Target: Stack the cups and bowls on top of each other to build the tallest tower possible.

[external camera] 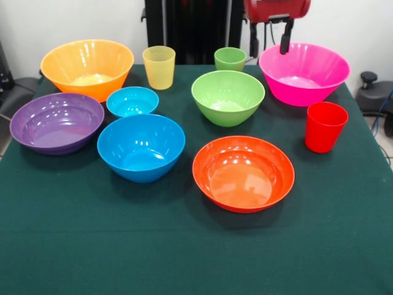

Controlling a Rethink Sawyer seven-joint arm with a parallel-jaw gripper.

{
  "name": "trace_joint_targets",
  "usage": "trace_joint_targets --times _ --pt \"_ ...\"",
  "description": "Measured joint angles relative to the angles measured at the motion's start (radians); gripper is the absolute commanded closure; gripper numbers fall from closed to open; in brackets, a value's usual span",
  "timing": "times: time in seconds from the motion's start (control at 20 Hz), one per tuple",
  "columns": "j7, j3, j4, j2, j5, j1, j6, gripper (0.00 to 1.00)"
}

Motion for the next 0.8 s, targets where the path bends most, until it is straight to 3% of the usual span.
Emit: trace_joint_targets --times 0.4,0.8 --pt "0.0 0.042 0.004 -0.018 0.0 -0.041 0.0 0.0" --pt "0.0 0.152 0.099 -0.099 0.0 -0.17 -0.052 0.0"
